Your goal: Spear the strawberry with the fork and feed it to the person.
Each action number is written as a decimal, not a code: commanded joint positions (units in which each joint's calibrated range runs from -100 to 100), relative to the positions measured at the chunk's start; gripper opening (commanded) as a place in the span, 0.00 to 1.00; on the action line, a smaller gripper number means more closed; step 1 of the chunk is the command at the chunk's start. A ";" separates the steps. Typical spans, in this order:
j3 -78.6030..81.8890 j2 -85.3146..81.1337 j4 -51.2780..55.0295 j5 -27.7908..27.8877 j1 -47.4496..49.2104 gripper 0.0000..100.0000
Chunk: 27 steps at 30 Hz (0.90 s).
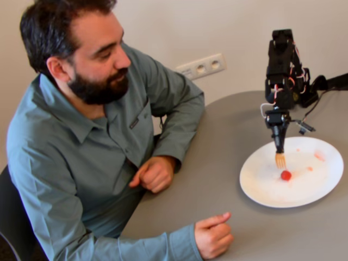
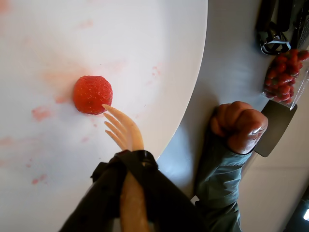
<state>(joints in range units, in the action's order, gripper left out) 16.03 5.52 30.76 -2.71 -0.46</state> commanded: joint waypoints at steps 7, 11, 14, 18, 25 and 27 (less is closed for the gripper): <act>-2.87 -0.56 0.14 -1.85 4.19 0.02; -2.87 -0.65 -0.21 -1.33 4.27 0.02; -2.87 -1.16 -0.56 1.09 3.74 0.02; -2.87 -1.16 -0.65 1.24 2.77 0.02; -2.42 -0.40 -0.91 0.98 2.48 0.02; -1.88 -0.40 -4.30 1.03 2.48 0.02</act>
<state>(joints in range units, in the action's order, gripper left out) 16.03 5.52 29.90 -1.56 2.47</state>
